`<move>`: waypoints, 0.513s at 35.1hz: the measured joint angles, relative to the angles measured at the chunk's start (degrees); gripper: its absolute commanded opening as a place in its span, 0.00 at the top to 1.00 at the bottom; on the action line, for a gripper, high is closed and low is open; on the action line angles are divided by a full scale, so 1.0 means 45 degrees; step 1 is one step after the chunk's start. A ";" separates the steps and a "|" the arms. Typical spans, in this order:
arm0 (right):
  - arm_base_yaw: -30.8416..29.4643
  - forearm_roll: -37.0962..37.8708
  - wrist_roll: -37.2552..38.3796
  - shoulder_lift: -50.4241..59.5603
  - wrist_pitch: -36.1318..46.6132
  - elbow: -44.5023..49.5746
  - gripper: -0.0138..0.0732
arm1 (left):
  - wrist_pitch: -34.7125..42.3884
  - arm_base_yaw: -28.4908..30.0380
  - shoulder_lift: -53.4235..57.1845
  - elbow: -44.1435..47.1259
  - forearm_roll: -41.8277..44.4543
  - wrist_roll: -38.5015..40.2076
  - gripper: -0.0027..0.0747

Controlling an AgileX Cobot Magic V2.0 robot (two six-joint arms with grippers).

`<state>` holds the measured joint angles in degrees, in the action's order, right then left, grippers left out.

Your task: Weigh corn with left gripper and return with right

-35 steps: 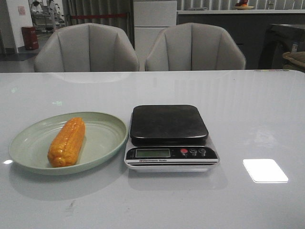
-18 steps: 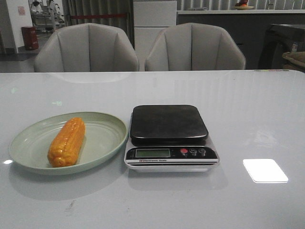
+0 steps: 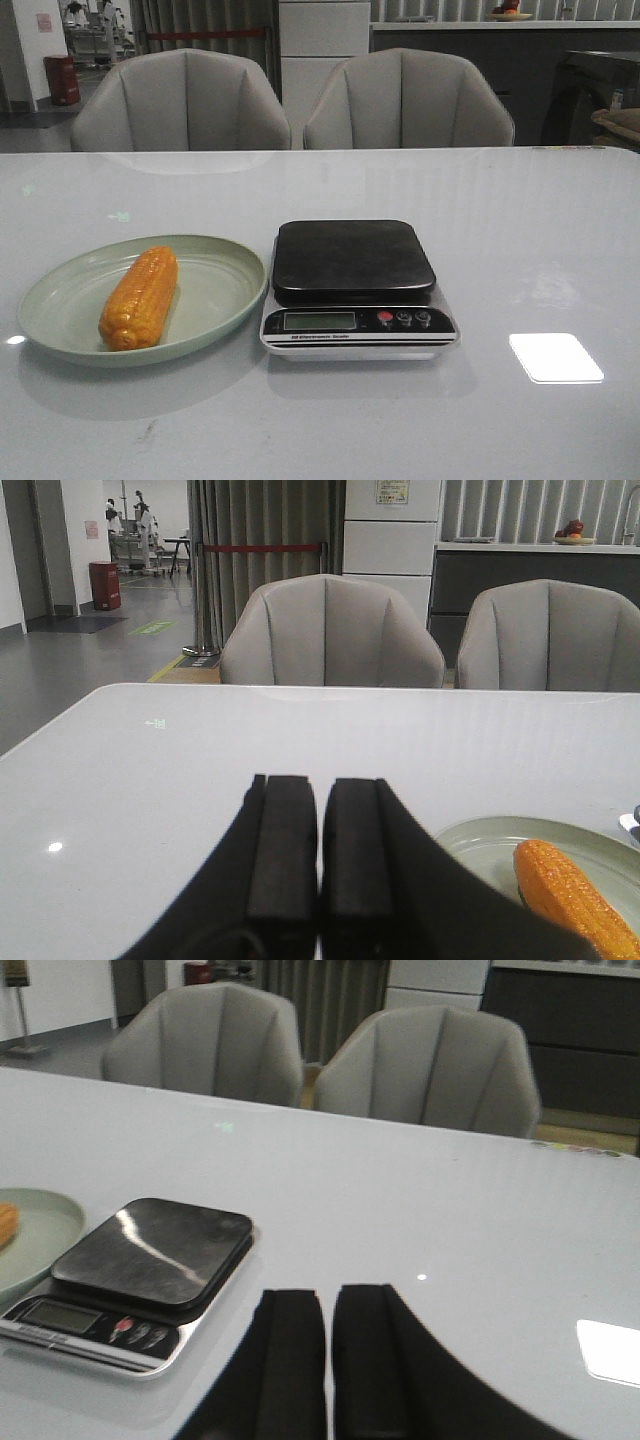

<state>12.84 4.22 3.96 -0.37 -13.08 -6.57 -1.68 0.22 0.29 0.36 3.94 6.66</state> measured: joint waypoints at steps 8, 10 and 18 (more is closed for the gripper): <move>-0.1977 -0.0475 -0.0023 0.0200 0.1855 0.1657 0.62 | 0.0000 0.0000 0.0000 0.0000 0.0000 0.0000 0.82; -0.2342 -0.0497 -0.0023 0.0200 0.2042 0.1785 0.62 | 0.0000 0.0000 0.0000 0.0000 0.0000 0.0000 0.82; -0.2802 -0.0523 -0.0023 0.0200 0.2411 0.1785 0.62 | 0.0022 0.0000 0.0000 0.0000 0.0000 0.0000 0.82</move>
<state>0.23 1.86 3.85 0.53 -2.23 1.47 -1.59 0.22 0.29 0.36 3.94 6.66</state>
